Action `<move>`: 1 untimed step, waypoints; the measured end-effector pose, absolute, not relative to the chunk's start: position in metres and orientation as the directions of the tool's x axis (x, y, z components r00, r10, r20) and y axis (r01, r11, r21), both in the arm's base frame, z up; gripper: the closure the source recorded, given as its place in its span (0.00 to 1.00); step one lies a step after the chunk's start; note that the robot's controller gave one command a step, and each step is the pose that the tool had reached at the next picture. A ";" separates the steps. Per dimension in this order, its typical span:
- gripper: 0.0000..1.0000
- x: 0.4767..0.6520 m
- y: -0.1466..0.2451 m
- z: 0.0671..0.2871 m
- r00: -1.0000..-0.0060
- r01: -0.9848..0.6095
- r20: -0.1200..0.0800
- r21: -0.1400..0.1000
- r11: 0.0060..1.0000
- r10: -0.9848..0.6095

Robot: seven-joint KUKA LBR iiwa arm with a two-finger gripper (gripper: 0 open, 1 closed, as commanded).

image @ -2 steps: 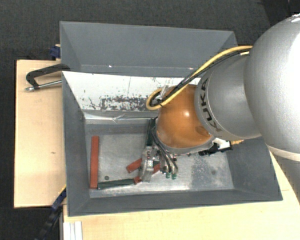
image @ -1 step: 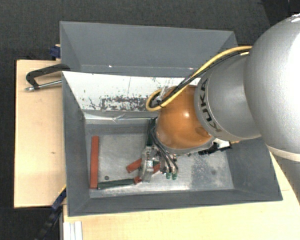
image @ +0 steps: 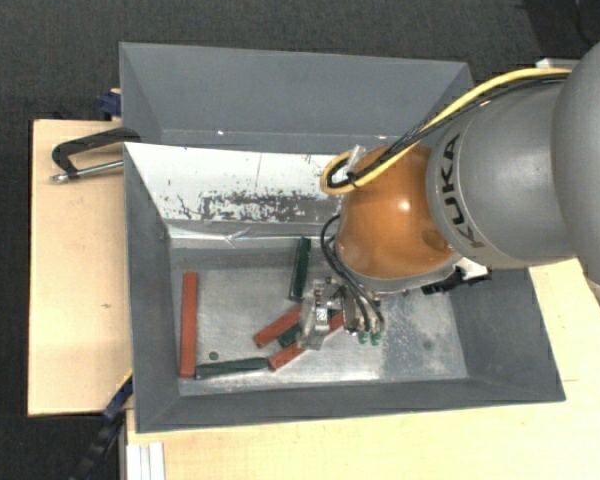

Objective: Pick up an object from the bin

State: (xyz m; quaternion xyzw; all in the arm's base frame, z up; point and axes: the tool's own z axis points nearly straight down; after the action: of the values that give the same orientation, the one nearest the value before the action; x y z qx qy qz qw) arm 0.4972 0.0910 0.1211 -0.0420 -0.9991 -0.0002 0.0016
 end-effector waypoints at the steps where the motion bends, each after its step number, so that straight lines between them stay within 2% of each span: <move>1: 1.00 0.528 0.126 0.169 -0.996 0.093 -0.004 0.002 0.996 0.093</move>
Offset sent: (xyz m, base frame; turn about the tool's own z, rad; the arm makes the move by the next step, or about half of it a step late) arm 0.0033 0.0703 -0.0511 -0.1905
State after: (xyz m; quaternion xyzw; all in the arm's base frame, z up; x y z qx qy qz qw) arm 0.5283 0.1256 0.1691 -0.0464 -0.9989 -0.0007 -0.0020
